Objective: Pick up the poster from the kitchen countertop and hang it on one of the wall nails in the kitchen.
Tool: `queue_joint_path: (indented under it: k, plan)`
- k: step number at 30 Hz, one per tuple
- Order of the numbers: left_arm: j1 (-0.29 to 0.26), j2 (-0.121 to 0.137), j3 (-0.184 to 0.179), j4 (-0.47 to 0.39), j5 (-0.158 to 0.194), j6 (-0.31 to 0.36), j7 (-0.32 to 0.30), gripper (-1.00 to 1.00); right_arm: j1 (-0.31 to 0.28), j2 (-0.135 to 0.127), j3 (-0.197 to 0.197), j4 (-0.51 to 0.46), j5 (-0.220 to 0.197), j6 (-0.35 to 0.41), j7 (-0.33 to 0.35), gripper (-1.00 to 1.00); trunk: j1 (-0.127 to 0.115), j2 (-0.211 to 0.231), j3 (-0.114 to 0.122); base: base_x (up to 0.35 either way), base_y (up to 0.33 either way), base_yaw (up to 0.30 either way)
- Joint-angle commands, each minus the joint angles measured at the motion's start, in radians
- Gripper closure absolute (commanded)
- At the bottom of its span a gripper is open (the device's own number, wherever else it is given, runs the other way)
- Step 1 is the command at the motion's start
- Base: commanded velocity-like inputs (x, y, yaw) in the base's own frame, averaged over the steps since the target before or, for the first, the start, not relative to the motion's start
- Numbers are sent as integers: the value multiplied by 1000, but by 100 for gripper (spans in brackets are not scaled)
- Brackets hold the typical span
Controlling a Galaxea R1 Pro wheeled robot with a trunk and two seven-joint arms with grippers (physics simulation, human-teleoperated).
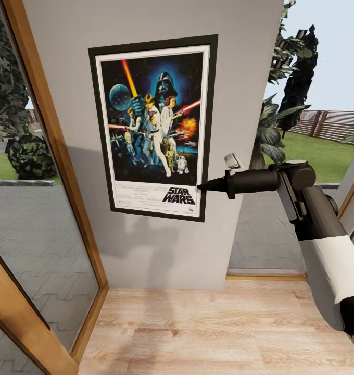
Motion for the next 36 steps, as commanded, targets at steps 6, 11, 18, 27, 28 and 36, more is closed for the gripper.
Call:
queue_joint_path:
  k: [6, 11, 18, 27, 28, 36]
  plan:
    - [0, -1, 6, -1, -1, 1, -7, -100, -1, -1, 1, 1, -5, 9, -2, 100, 1, -2, -2, 0, 0, 0]
    - [0, -1, 6, -1, -1, 1, -7, -100, -1, -1, -15, 2, -5, 9, -2, 100, 1, -2, -2, 0, 0, 0]
    - [0, -1, 5, -1, -1, 1, -7, -100, -1, -1, -27, 2, -6, 9, -2, 100, 1, -2, -2, 0, 0, 0]
    - [0, -1, 6, -1, -1, 1, -7, -100, -1, -1, -29, 2, -5, 10, -2, 100, 1, -2, -2, 0, 0, 0]
    - [0, -1, 6, -1, -1, 1, -7, -100, -1, -1, -29, 2, -5, 10, -2, 100, 1, -2, -2, 0, 0, 0]
    - [0, -1, 6, -1, -1, 1, -7, -100, -1, -1, -30, 1, -5, 10, -2, 100, 1, -2, -2, 57, 0, 0]
